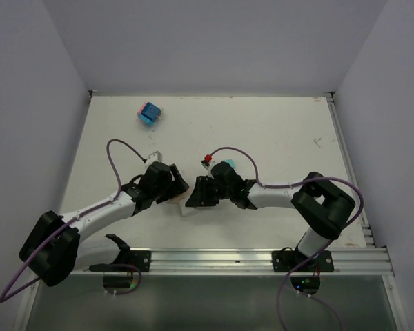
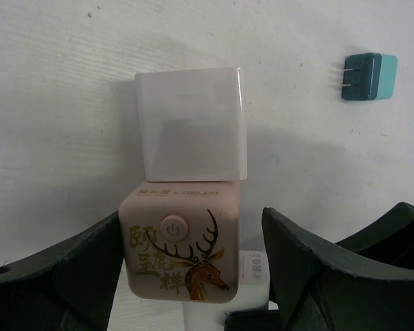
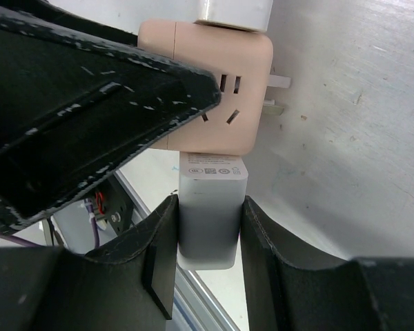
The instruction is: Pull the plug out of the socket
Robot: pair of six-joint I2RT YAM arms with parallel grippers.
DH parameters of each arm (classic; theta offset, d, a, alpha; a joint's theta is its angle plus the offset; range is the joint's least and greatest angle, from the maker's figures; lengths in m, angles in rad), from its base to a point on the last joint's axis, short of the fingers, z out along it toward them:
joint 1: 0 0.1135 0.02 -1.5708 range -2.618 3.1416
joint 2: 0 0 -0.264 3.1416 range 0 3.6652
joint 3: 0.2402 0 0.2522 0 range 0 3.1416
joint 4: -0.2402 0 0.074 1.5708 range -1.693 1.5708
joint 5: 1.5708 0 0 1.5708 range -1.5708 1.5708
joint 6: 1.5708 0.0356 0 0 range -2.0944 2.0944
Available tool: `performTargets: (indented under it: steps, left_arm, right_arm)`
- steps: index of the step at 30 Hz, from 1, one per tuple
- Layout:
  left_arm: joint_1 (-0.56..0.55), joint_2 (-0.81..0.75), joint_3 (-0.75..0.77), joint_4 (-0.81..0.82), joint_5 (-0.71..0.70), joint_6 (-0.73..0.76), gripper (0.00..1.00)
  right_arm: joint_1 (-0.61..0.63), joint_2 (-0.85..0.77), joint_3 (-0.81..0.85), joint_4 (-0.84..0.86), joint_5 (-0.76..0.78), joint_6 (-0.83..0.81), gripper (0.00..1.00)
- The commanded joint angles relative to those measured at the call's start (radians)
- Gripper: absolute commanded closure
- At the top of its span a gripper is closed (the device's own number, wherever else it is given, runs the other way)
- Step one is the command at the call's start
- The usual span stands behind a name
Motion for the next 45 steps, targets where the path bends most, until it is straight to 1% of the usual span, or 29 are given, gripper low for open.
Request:
performTargets:
  steps: [1, 5, 8, 11, 13, 15, 16, 18, 19, 20, 21, 24, 27, 30, 31, 32, 35, 39, 40, 45]
  left_arm:
    - [0.003, 0.018, 0.042, 0.059, 0.050, 0.020, 0.20]
    - [0.017, 0.020, 0.037, 0.058, 0.070, 0.042, 0.20]
    - [0.035, 0.009, 0.031, 0.059, 0.082, 0.055, 0.25]
    - [0.052, -0.006, 0.020, 0.072, 0.095, 0.065, 0.34]
    - [0.057, -0.006, 0.013, 0.085, 0.110, 0.066, 0.38]
    - [0.060, 0.001, 0.008, 0.101, 0.121, 0.059, 0.44]
    - [0.058, 0.006, -0.001, 0.108, 0.131, 0.055, 0.48]
    - [0.058, 0.008, -0.007, 0.125, 0.136, 0.043, 0.68]
    - [0.058, 0.009, -0.016, 0.131, 0.133, 0.037, 0.79]
    - [0.058, 0.006, -0.020, 0.141, 0.130, 0.025, 0.96]
    - [0.058, 0.003, -0.024, 0.145, 0.125, 0.019, 1.00]
    - [0.058, -0.012, -0.032, 0.165, 0.107, -0.021, 1.00]
    - [0.058, -0.038, -0.044, 0.165, 0.053, -0.064, 1.00]
    - [0.060, -0.052, -0.035, 0.165, -0.023, -0.072, 1.00]
    - [0.063, -0.051, -0.030, 0.165, -0.046, -0.066, 1.00]
    - [0.066, -0.039, -0.024, 0.203, -0.050, -0.058, 1.00]
    - [0.077, -0.009, 0.000, 0.223, -0.060, -0.027, 1.00]
    - [0.081, 0.024, 0.040, 0.230, -0.094, 0.031, 1.00]
    - [0.081, 0.032, 0.049, 0.227, -0.102, 0.060, 1.00]
    - [0.081, 0.047, 0.062, 0.220, -0.139, 0.111, 1.00]
  right_arm:
    - [0.006, 0.007, 0.006, 0.065, -0.062, -0.025, 1.00]
    - [0.003, 0.011, 0.003, 0.081, -0.078, -0.028, 1.00]
    - [0.003, 0.016, 0.000, 0.092, -0.089, -0.029, 1.00]
    - [0.001, 0.021, -0.003, 0.101, -0.100, -0.028, 1.00]
    - [0.001, 0.025, -0.005, 0.112, -0.109, -0.023, 1.00]
    - [0.001, 0.028, -0.002, 0.115, -0.114, -0.022, 1.00]
    - [0.003, 0.030, 0.001, 0.115, -0.114, -0.023, 1.00]
    - [0.001, 0.031, 0.001, 0.115, -0.118, -0.022, 1.00]
    - [0.001, 0.031, 0.001, 0.118, -0.120, -0.022, 1.00]
    - [0.001, 0.031, 0.000, 0.120, -0.125, -0.022, 1.00]
    - [0.001, 0.031, -0.002, 0.121, -0.128, -0.022, 1.00]
    - [0.001, 0.033, -0.006, 0.127, -0.140, -0.022, 1.00]
    - [0.003, 0.036, -0.006, 0.126, -0.160, -0.028, 1.00]
    - [0.001, 0.041, 0.001, 0.098, -0.184, -0.039, 1.00]
    - [0.001, 0.045, 0.004, 0.076, -0.192, -0.048, 1.00]
    - [0.001, 0.048, 0.009, 0.065, -0.200, -0.055, 1.00]
    - [0.001, 0.068, 0.030, -0.010, -0.230, -0.083, 1.00]
    - [0.001, 0.082, 0.040, -0.063, -0.263, -0.098, 1.00]
    - [0.001, 0.083, 0.041, -0.101, -0.266, -0.106, 1.00]
    - [0.001, 0.099, 0.053, -0.173, -0.275, -0.118, 1.00]
